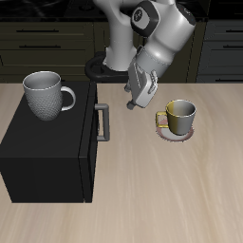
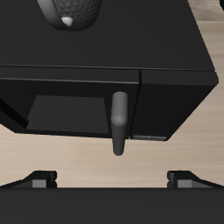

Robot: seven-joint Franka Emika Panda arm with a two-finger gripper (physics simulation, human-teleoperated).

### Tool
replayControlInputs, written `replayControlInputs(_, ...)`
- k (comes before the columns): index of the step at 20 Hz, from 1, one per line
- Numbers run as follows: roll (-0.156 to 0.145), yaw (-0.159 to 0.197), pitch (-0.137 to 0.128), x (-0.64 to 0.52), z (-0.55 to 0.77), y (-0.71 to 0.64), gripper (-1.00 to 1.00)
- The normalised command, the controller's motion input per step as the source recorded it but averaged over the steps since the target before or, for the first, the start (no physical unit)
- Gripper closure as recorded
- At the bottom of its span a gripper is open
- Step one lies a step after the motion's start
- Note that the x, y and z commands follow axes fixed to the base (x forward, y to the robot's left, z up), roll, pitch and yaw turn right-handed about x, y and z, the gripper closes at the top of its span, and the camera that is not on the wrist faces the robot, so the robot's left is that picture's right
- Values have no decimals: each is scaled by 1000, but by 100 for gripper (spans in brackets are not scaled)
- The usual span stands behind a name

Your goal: Open the microwave

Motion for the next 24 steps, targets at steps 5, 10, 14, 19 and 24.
replayControlInputs(5, -49, -39, 13, -52, -104, -254, -100)
replayControlInputs(10, -30, -12, 25, 0, -191, -215, -100)
replayControlInputs(14, -26, 1, 47, 46, -273, -179, -100)
replayControlInputs(19, -7, -4, 56, 13, -398, -99, -100)
replayControlInputs(24, -7, -12, 47, 38, -235, -119, -100)
